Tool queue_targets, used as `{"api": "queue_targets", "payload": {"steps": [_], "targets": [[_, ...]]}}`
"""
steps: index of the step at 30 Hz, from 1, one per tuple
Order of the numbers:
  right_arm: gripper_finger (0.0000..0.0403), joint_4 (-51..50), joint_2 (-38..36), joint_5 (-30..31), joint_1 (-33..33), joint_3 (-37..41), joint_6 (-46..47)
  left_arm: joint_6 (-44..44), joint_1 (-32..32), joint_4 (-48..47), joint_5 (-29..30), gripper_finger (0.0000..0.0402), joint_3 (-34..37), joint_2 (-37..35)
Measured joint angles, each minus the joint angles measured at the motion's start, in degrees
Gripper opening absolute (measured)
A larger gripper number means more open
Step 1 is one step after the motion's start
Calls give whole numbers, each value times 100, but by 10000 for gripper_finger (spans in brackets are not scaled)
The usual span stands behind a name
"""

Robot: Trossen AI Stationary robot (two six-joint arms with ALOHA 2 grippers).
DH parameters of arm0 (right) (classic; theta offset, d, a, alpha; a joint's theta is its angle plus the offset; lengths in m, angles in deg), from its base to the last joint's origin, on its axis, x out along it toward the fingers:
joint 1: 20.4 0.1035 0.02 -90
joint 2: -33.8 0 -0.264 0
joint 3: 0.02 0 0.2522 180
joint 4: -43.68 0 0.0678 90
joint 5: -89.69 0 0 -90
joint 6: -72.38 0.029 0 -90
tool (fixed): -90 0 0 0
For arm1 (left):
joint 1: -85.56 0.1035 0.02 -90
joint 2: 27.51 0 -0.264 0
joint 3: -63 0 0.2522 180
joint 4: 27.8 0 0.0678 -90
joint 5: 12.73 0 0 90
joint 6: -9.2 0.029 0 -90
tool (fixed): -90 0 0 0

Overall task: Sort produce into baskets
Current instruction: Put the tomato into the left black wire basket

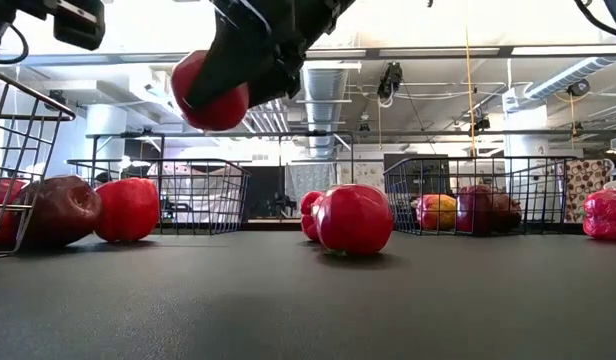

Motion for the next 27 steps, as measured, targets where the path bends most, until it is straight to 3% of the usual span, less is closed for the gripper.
{"api": "queue_targets", "payload": {"steps": [3, 8, 10, 12, 15, 20, 24, 27], "targets": [[258, -8, 31, 137, 46, -55, 20, 181, 1, -5, 7, 77, -8, 166], [258, -872, -37, 1933, -123, -266, 396, 190, 1, 122, 109, 77, -8, 532], [257, -1270, -109, 2208, -432, -363, 696, 188, 1, 292, 109, 77, -9, 699], [257, -1482, -146, 1927, -851, -412, 992, 201, 1, 429, 111, 77, -12, 866], [258, -1584, -95, 1010, -1577, -384, 1244, 260, 0, 614, 263, 77, -12, 1131], [260, -1496, 301, -454, -2607, -356, 1140, 222, 1, 739, 1449, 77, -17, 1513], [260, -1065, 754, -1594, -2761, -343, 748, 196, 1, 739, 2175, 77, -17, 1823], [260, -672, 994, -1848, -2463, -343, 515, 146, 1, 737, 2679, 77, -17, 2032]]}}
